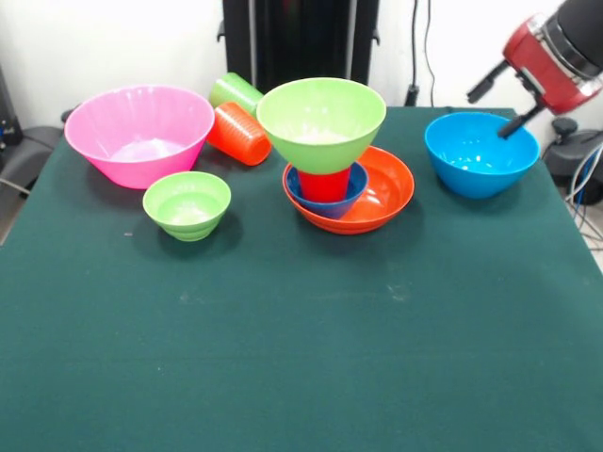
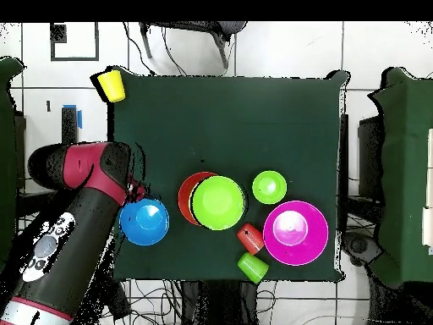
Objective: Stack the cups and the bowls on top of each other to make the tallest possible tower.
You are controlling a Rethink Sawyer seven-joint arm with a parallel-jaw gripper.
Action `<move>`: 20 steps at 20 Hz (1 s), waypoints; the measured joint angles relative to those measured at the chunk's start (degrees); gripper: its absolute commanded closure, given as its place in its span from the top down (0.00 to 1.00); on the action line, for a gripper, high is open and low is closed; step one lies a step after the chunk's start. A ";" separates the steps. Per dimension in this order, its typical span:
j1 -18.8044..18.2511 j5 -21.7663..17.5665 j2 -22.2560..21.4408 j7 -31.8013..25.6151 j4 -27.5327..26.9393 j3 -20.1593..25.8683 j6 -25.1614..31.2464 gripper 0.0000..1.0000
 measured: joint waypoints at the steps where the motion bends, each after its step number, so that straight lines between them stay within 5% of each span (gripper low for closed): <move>1: -0.45 0.34 0.80 0.44 -1.88 0.00 0.02 1.00; 9: -2.52 0.38 3.75 0.79 -8.62 -0.12 1.02 1.00; 20: -5.38 0.36 2.58 0.79 -9.49 -0.12 1.04 1.00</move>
